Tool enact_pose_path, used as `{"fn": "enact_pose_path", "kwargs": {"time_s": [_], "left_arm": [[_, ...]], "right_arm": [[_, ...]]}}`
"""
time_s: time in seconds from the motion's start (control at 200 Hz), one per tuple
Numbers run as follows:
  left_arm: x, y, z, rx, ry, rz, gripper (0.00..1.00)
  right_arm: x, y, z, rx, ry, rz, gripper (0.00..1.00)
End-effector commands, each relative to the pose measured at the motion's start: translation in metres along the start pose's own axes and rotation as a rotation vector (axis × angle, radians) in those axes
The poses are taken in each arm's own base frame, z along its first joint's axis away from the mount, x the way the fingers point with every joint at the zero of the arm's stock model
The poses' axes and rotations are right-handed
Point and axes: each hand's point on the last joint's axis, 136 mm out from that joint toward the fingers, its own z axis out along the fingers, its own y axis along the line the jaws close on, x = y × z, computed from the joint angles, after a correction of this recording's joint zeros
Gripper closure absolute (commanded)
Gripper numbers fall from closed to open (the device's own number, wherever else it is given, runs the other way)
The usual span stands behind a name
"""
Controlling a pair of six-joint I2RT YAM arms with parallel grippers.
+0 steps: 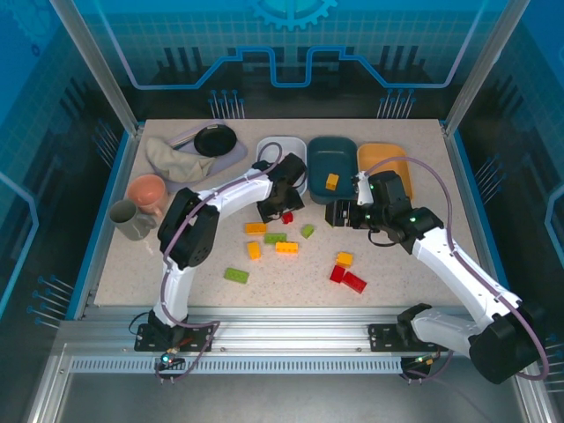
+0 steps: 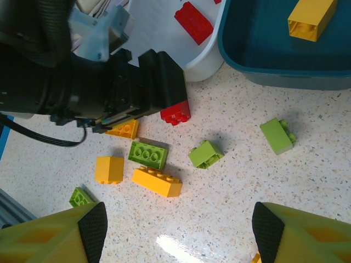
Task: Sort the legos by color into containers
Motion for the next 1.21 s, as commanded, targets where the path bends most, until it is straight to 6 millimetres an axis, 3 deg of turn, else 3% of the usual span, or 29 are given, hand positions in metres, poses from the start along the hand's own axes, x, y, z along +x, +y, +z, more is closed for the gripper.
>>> {"fn": "enact_pose_path", "kwargs": {"time_s": [0.0, 0.24, 0.415, 0.52, 0.725, 0.83, 0.925, 1.105, 1.2], "left_arm": [[0.003, 0.001, 0.017, -0.033, 0.015, -0.007, 0.25], [0.003, 0.002, 0.035, -0.056, 0.016, 0.006, 0.4], [0.005, 0.008, 0.034, -0.078, 0.002, 0.012, 0.71], [0.002, 0.009, 0.015, -0.069, -0.025, 0.009, 0.76], [-0.004, 0.007, -0.057, 0.001, -0.077, 0.006, 0.77], [-0.026, 0.005, -0.089, 0.043, -0.149, 0.016, 0.77], [-0.058, 0.001, -0.1, 0.065, -0.202, 0.007, 0.77], [-0.123, -0.015, -0.093, 0.106, -0.271, -0.018, 0.76], [-0.151, -0.027, -0.077, 0.111, -0.292, -0.005, 0.76]], "right_arm": [[0.004, 0.005, -0.002, -0.014, 0.002, -0.004, 0.27], [0.006, 0.004, -0.002, -0.015, 0.01, -0.004, 0.27], [0.007, 0.004, -0.003, -0.014, 0.01, -0.003, 0.27], [0.007, 0.004, -0.004, -0.016, 0.008, -0.006, 0.27], [0.0, 0.014, -0.01, -0.049, -0.014, -0.031, 0.27], [-0.005, 0.02, -0.01, -0.073, -0.03, -0.036, 0.27], [-0.013, 0.023, -0.007, -0.086, -0.047, -0.033, 0.27], [-0.031, 0.03, 0.006, -0.106, -0.07, -0.012, 0.27], [-0.04, 0.031, 0.011, -0.105, -0.08, 0.008, 0.27]]}}
